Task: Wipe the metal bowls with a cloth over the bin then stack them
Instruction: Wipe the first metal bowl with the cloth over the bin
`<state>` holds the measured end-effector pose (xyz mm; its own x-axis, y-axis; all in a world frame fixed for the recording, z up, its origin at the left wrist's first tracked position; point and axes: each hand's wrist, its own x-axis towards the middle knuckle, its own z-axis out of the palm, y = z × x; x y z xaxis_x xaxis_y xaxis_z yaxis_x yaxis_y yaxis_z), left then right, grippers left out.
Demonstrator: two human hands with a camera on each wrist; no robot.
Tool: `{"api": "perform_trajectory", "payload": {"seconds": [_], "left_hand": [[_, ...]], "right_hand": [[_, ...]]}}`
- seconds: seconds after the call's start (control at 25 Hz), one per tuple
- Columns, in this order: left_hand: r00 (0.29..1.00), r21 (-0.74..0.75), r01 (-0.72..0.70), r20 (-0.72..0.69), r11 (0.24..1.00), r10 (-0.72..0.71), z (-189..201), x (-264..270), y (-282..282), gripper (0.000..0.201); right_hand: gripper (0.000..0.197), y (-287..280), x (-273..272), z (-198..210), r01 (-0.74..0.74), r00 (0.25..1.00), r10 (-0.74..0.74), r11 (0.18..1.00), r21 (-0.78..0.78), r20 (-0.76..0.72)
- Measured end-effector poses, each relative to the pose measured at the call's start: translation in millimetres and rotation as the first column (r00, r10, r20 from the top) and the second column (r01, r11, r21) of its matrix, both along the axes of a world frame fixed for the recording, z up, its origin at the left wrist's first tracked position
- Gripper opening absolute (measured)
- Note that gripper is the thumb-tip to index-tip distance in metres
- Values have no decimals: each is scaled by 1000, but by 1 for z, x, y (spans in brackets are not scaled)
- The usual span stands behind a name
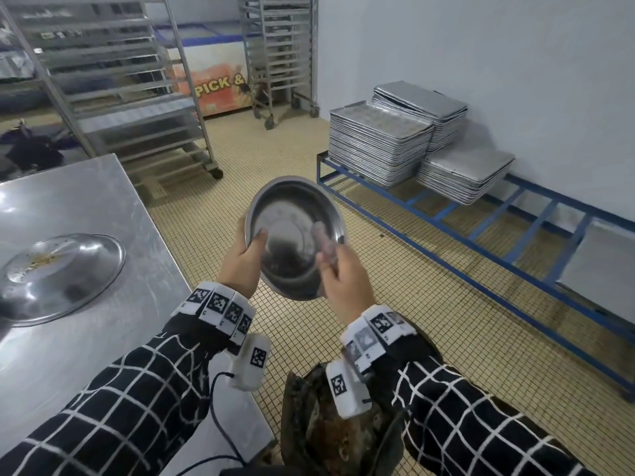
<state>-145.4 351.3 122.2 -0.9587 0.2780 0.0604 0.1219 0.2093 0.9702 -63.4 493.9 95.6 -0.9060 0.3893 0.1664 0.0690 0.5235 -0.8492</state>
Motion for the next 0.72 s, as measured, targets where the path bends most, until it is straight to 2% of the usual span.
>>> {"api": "perform_trajectory", "payload": {"seconds": [0.04, 0.08, 0.12, 0.16, 0.2, 0.28, 0.36, 0.44, 0.52, 0.6, 0.64, 0.72], "left_hand": [[999, -17, 11, -31, 1000, -11, 3, 2, 1, 38], [997, -37, 15, -74, 999, -17, 7, 2, 2, 35], [992, -48, 17, -123, 999, -23, 11, 0, 1, 31], [987, -47, 17, -156, 999, -24, 14, -3, 0, 32], [984, -39, 20, -174, 999, -27, 15, -7, -3, 33], [985, -37, 36, -167, 999, -42, 16, -12, -9, 33], [987, -57, 39, -152, 998, -47, 15, -12, -11, 40], [986, -70, 26, -161, 997, -37, 16, -9, -10, 41], [986, -57, 36, -158, 998, -45, 19, -9, -8, 33], [986, -49, 73, -145, 996, -80, 24, -10, -10, 23], [986, -46, 90, -136, 995, -95, 24, -10, -12, 21], [988, -22, 117, -102, 993, -119, 22, -9, -16, 20]], "right_hand": [[31, -13, 1, -2, -163, 987, 161, 983, 80, 22], [40, -24, 3, -7, -320, 947, 316, 931, 174, 53], [50, -30, 4, -14, -432, 901, 425, 858, 276, 87], [58, -29, 3, -21, -483, 872, 472, 792, 373, 127], [65, -21, 1, -28, -493, 866, 467, 742, 455, 177], [88, 2, -4, -39, -461, 887, 356, 659, 595, 293], [101, 14, -6, -41, -439, 898, 284, 617, 653, 336], [92, 2, -5, -38, -458, 889, 360, 660, 595, 284], [76, -15, 1, -36, -479, 875, 436, 725, 495, 208], [77, -14, 5, -37, -450, 892, 398, 735, 506, 216], [81, -7, 4, -38, -433, 901, 349, 702, 566, 257], [78, 16, 0, -34, -429, 902, 224, 558, 711, 369]]}}
